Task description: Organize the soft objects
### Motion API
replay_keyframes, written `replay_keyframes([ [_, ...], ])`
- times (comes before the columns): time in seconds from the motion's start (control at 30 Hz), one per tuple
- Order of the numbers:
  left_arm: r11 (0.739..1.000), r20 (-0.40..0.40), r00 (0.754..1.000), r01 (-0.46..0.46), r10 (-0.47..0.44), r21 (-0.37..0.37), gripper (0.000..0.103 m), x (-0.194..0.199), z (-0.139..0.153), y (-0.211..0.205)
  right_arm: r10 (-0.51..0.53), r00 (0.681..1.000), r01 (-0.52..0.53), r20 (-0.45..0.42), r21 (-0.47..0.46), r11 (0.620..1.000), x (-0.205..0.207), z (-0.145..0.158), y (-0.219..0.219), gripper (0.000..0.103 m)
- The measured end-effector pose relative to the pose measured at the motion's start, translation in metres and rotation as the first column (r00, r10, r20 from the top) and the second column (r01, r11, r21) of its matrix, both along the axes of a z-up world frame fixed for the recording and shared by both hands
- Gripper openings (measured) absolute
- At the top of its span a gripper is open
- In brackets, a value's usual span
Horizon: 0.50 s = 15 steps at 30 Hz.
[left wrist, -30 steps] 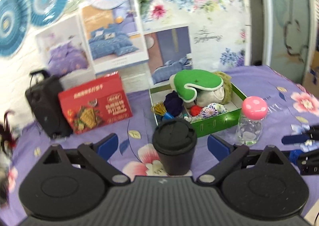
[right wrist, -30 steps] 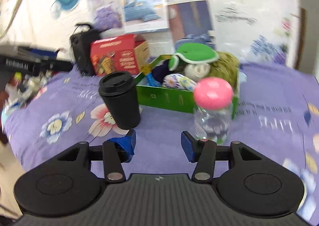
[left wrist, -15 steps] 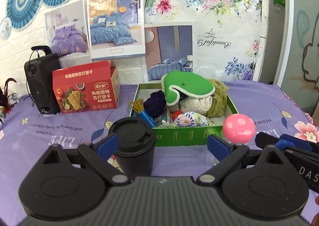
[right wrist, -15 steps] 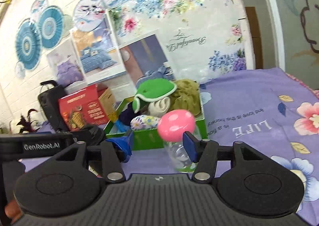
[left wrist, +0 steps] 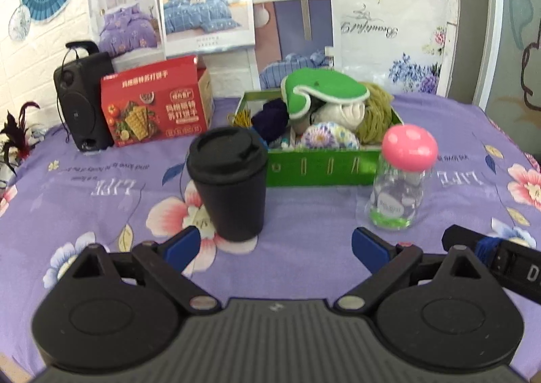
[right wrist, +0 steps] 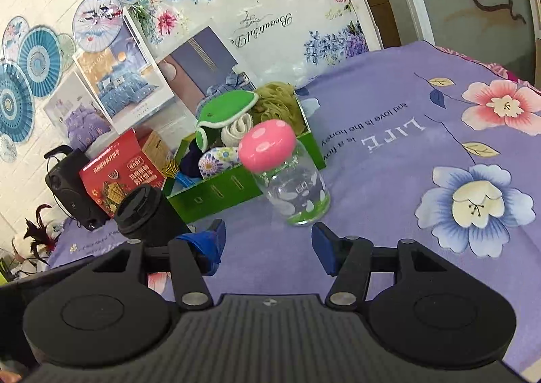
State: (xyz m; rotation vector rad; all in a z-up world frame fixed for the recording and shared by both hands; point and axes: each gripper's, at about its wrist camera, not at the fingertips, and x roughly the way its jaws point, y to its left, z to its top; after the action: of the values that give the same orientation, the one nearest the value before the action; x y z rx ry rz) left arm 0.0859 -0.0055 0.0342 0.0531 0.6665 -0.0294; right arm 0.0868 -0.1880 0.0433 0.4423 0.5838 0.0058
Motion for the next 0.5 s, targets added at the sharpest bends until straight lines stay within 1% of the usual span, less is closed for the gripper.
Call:
replay_keyframes([
  [0.1,1.0,-0.05,0.999,0.017,-0.018,-0.013,0.097,-0.007,-0.011,0.005,0.006,0.998,-0.008,-0.069,-0.031,0.999,-0.003,-0.01,0.005,0.042],
  [0.17,1.0,-0.061,0.998,0.021,-0.021,-0.001,0.097,-0.011,-0.016,0.005,0.01,0.993,-0.015,-0.116,-0.038,0.999,-0.005,-0.02,0.007,0.042],
  [0.23,1.0,-0.064,0.998,0.021,-0.02,0.014,0.097,-0.015,-0.019,0.006,0.012,0.99,-0.018,-0.142,-0.039,0.999,-0.007,-0.027,0.008,0.042],
  [0.4,1.0,-0.058,0.998,0.018,-0.017,0.013,0.097,-0.022,-0.016,0.01,-0.005,0.986,-0.014,-0.164,-0.112,0.994,-0.012,-0.025,0.015,0.043],
  [0.5,1.0,-0.048,0.999,0.014,-0.014,0.012,0.097,-0.025,-0.013,0.012,0.012,0.985,-0.033,-0.174,-0.119,0.992,-0.013,-0.024,0.019,0.043],
])
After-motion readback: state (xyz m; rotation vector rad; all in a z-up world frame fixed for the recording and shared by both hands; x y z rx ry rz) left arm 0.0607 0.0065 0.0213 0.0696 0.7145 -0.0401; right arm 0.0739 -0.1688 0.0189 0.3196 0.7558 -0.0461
